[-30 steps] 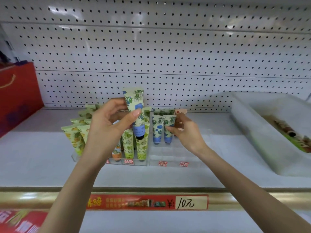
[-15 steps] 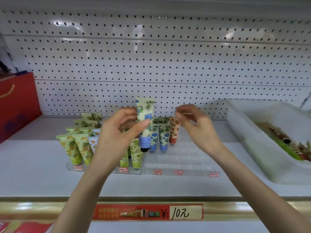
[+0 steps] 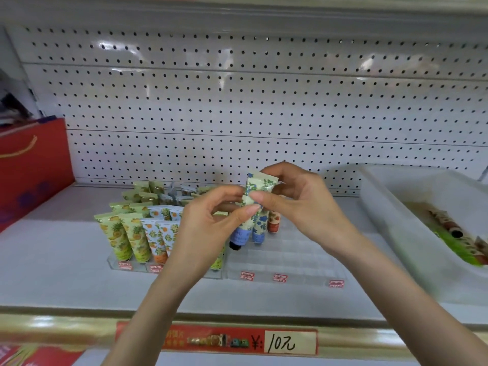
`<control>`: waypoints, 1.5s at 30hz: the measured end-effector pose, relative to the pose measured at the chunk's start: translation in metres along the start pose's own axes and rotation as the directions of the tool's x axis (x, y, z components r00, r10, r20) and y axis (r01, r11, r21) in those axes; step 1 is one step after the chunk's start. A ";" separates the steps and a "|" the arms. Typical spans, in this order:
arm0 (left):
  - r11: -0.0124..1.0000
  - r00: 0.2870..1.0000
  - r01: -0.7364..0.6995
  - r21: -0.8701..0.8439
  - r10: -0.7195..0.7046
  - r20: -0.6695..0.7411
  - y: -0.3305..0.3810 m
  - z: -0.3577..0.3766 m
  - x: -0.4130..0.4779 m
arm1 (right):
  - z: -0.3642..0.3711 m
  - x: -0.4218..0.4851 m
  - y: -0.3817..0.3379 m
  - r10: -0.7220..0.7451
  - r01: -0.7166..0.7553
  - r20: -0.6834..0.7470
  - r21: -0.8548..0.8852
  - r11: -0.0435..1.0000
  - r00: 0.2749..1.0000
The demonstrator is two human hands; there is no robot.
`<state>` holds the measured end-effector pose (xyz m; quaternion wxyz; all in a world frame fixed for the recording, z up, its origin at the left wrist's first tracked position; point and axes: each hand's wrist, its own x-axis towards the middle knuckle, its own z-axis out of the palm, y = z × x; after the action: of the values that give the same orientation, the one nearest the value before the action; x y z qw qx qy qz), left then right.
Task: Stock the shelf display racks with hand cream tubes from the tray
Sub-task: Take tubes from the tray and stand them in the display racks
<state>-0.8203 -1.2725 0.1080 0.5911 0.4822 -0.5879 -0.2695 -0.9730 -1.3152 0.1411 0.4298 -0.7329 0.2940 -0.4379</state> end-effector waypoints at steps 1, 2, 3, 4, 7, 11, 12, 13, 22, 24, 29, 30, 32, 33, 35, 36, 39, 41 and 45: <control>1.000 1.000 0.001 0.010 -0.001 -0.006 0.000 -0.001 -0.001 | 0.001 0.000 0.001 0.006 -0.006 0.000 0.027 1.000 1.000; 0.999 1.000 -0.004 0.032 0.004 -0.008 0.000 -0.002 -0.002 | 0.001 0.001 0.002 0.010 -0.009 -0.002 0.052 0.999 1.000; 0.996 1.000 -0.024 0.086 0.024 -0.008 0.000 -0.004 -0.004 | 0.001 0.002 0.003 0.009 -0.009 -0.005 0.072 0.997 1.000; 0.980 0.998 -0.059 0.189 0.062 -0.007 -0.002 -0.007 -0.005 | 0.000 0.004 0.003 0.009 -0.007 -0.012 0.089 0.996 1.000; 0.746 0.978 -0.175 0.643 0.205 0.028 -0.010 -0.023 -0.007 | -0.005 0.009 0.010 0.022 -0.019 -0.029 0.103 0.995 0.999; 0.449 0.973 -0.200 0.871 0.194 0.123 -0.021 -0.039 -0.009 | -0.003 0.015 0.034 0.053 -0.056 -0.051 -0.079 0.995 0.997; 0.416 0.978 -0.192 0.889 0.161 0.136 -0.025 -0.042 -0.010 | 0.000 0.016 0.041 0.062 -0.068 -0.060 -0.109 0.992 0.996; 0.393 0.981 -0.185 0.901 0.133 0.143 -0.028 -0.044 -0.012 | 0.003 0.018 0.047 0.070 -0.079 -0.070 -0.128 0.989 0.995; 0.365 0.988 -0.154 0.918 0.054 0.145 -0.042 -0.049 -0.021 | 0.030 0.016 0.084 0.026 -0.056 -0.092 -0.339 0.939 0.995; 0.367 0.988 -0.157 0.917 0.059 0.146 -0.041 -0.050 -0.020 | 0.034 0.014 0.086 0.020 -0.046 -0.074 -0.366 0.930 0.997; 0.375 0.987 -0.164 0.912 0.065 0.150 -0.042 -0.050 -0.019 | 0.037 0.012 0.086 0.008 -0.031 -0.059 -0.399 0.916 0.998; 0.375 0.986 -0.165 0.912 0.063 0.152 -0.042 -0.049 -0.018 | 0.037 0.012 0.085 0.010 -0.030 -0.052 -0.402 0.915 0.999; 0.381 0.986 -0.165 0.910 0.061 0.154 -0.041 -0.049 -0.018 | 0.036 0.012 0.085 0.021 -0.036 -0.041 -0.405 0.914 0.999; 0.385 0.986 -0.165 0.908 0.062 0.153 -0.041 -0.049 -0.017 | 0.035 0.012 0.085 0.030 -0.043 -0.038 -0.406 0.913 0.999; 0.387 0.986 -0.166 0.907 0.066 0.152 -0.040 -0.049 -0.017 | 0.034 0.012 0.085 0.051 -0.060 -0.032 -0.397 0.916 0.998; 0.388 0.986 -0.166 0.907 0.065 0.153 -0.039 -0.049 -0.017 | 0.034 0.011 0.084 0.062 -0.069 -0.031 -0.389 0.919 0.998; 0.396 0.986 -0.169 0.903 0.066 0.156 -0.036 -0.049 -0.016 | 0.034 0.009 0.084 0.087 -0.095 -0.038 -0.358 0.929 0.995; 0.398 0.985 -0.174 0.901 0.073 0.158 -0.034 -0.050 -0.017 | 0.034 0.008 0.083 0.097 -0.107 -0.044 -0.342 0.934 0.994; 0.408 0.981 -0.192 0.893 0.084 0.172 -0.028 -0.053 -0.019 | 0.032 0.005 0.079 0.084 -0.102 -0.069 -0.337 0.936 0.994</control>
<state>-0.7657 -1.2532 0.0830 0.2285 0.6599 -0.7065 0.1153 -0.9462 -1.3439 0.0649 0.3091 -0.7692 0.4109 -0.3794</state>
